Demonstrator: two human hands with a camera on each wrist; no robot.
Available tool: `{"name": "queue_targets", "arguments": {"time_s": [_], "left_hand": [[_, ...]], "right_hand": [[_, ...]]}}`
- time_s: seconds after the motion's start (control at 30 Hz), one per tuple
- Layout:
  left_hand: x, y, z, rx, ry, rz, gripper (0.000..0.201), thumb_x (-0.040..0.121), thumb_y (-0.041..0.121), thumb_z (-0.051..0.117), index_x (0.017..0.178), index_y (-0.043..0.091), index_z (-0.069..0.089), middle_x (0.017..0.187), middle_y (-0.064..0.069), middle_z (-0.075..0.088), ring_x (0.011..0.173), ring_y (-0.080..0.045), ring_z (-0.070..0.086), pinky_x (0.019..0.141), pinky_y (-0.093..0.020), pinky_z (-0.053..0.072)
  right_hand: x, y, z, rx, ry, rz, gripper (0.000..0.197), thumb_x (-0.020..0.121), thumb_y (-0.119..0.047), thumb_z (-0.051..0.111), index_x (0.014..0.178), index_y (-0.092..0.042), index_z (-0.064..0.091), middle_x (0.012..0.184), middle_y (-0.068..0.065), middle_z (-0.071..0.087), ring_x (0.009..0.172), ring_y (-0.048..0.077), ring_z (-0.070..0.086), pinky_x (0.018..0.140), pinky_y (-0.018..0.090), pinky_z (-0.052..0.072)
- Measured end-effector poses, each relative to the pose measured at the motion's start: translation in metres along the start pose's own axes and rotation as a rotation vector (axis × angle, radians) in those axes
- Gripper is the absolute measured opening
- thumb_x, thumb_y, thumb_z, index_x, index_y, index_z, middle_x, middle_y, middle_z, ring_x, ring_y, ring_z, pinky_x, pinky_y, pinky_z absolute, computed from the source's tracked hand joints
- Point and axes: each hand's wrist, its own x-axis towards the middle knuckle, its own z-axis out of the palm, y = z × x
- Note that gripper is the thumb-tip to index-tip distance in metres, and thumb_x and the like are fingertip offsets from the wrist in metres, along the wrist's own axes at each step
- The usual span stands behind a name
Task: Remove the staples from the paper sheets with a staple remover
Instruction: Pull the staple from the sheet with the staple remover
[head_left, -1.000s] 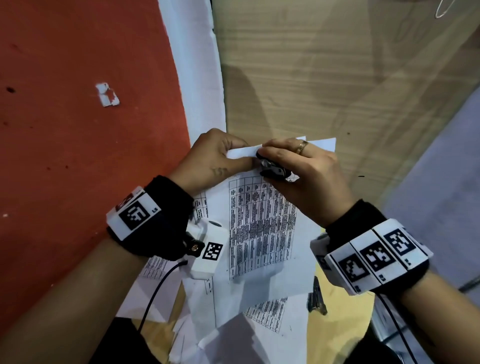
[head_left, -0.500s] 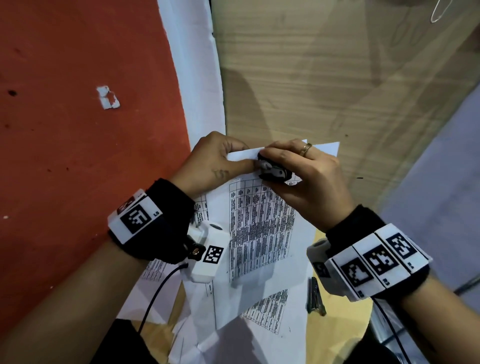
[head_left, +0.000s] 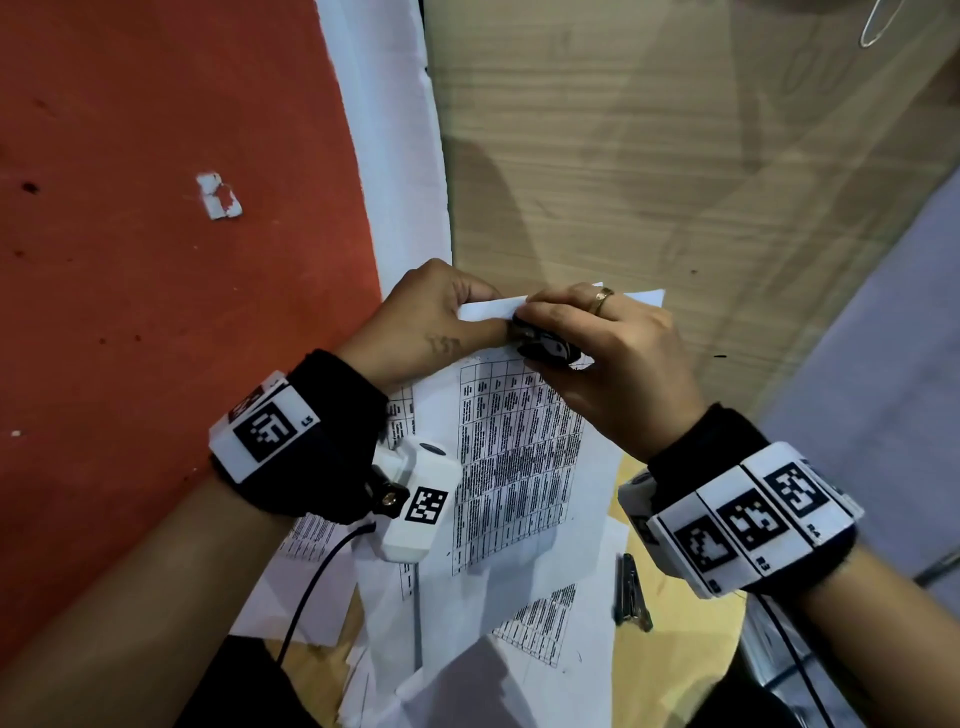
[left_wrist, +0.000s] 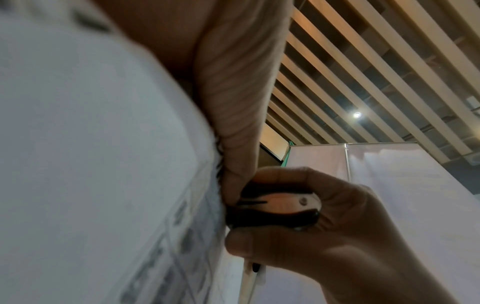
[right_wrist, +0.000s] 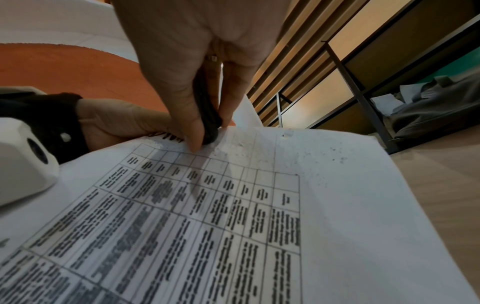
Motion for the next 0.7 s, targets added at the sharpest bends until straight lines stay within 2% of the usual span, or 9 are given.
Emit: {"name": "queue_targets", "arguments": {"time_s": [0.13, 0.23, 0.27, 0.33, 0.4, 0.47, 0.57, 0.63, 0.7], "left_hand": [[-0.002, 0.002, 0.000, -0.060, -0.018, -0.016, 0.038, 0.063, 0.047, 0.068, 0.074, 0.011, 0.071, 0.065, -0.005, 0.054, 0.062, -0.008, 0.045, 0.060, -0.029, 0.034], [-0.004, 0.003, -0.001, -0.128, -0.041, -0.023, 0.014, 0.072, 0.028, 0.076, 0.073, 0.015, 0.072, 0.067, 0.001, 0.060, 0.061, -0.002, 0.049, 0.059, -0.022, 0.037], [-0.005, 0.004, -0.001, -0.164, -0.051, -0.021, 0.006, 0.075, 0.021, 0.076, 0.077, 0.015, 0.073, 0.071, 0.001, 0.065, 0.066, -0.001, 0.054, 0.064, -0.019, 0.041], [-0.006, 0.003, 0.000, -0.218, -0.054, -0.010, 0.010, 0.077, 0.016, 0.073, 0.085, 0.010, 0.073, 0.083, -0.008, 0.070, 0.076, -0.006, 0.060, 0.074, -0.022, 0.045], [-0.007, 0.003, 0.001, -0.270, -0.039, -0.013, 0.015, 0.078, 0.014, 0.072, 0.087, 0.003, 0.072, 0.084, -0.014, 0.070, 0.075, -0.011, 0.060, 0.072, -0.024, 0.045], [-0.009, 0.005, 0.002, -0.325, -0.025, -0.036, 0.011, 0.078, 0.011, 0.070, 0.084, 0.002, 0.071, 0.075, -0.006, 0.069, 0.068, -0.008, 0.060, 0.064, -0.017, 0.046], [-0.011, 0.008, 0.004, -0.387, -0.028, -0.043, 0.009, 0.073, 0.015, 0.067, 0.078, 0.008, 0.068, 0.064, 0.008, 0.068, 0.060, 0.000, 0.060, 0.058, -0.012, 0.045], [-0.011, 0.009, 0.004, -0.395, -0.036, -0.048, 0.006, 0.075, 0.016, 0.065, 0.074, 0.009, 0.066, 0.059, 0.010, 0.064, 0.055, 0.003, 0.056, 0.053, -0.010, 0.042], [-0.011, 0.008, 0.004, -0.372, -0.030, -0.067, 0.012, 0.078, 0.016, 0.067, 0.070, 0.009, 0.063, 0.056, 0.009, 0.058, 0.050, 0.002, 0.049, 0.048, -0.011, 0.036]], "right_hand": [[0.001, -0.001, -0.001, 0.014, 0.015, 0.025, 0.017, 0.075, -0.011, 0.073, 0.090, -0.005, 0.073, 0.091, 0.008, 0.071, 0.075, 0.028, 0.069, 0.057, 0.038, 0.055], [0.002, -0.001, -0.002, 0.053, 0.019, 0.074, 0.019, 0.074, -0.013, 0.074, 0.091, -0.006, 0.073, 0.092, 0.006, 0.071, 0.079, 0.024, 0.068, 0.062, 0.035, 0.054], [0.001, -0.001, -0.003, 0.084, 0.019, 0.102, 0.020, 0.074, -0.014, 0.074, 0.092, -0.006, 0.072, 0.092, 0.005, 0.071, 0.081, 0.021, 0.067, 0.066, 0.034, 0.054], [0.001, -0.001, -0.003, 0.163, 0.028, 0.163, 0.020, 0.073, -0.013, 0.076, 0.091, -0.006, 0.072, 0.092, 0.004, 0.070, 0.083, 0.013, 0.064, 0.073, 0.025, 0.051], [0.000, -0.001, -0.003, 0.215, 0.056, 0.212, 0.020, 0.071, -0.011, 0.078, 0.089, -0.006, 0.073, 0.090, 0.002, 0.070, 0.083, 0.008, 0.062, 0.077, 0.014, 0.047], [0.001, -0.003, -0.004, 0.254, 0.081, 0.244, 0.020, 0.070, -0.012, 0.078, 0.088, -0.006, 0.073, 0.088, -0.004, 0.067, 0.083, 0.005, 0.061, 0.078, 0.010, 0.045], [0.002, -0.004, -0.005, 0.325, 0.095, 0.293, 0.022, 0.069, -0.015, 0.079, 0.089, -0.007, 0.073, 0.089, -0.009, 0.065, 0.084, 0.005, 0.062, 0.077, 0.021, 0.052], [0.003, -0.004, -0.006, 0.372, 0.096, 0.317, 0.024, 0.068, -0.015, 0.080, 0.090, -0.007, 0.073, 0.090, -0.008, 0.065, 0.084, 0.007, 0.064, 0.077, 0.031, 0.054], [0.004, -0.004, -0.006, 0.386, 0.090, 0.324, 0.026, 0.067, -0.015, 0.081, 0.090, -0.008, 0.073, 0.090, -0.006, 0.067, 0.084, 0.008, 0.065, 0.076, 0.035, 0.055]]}}
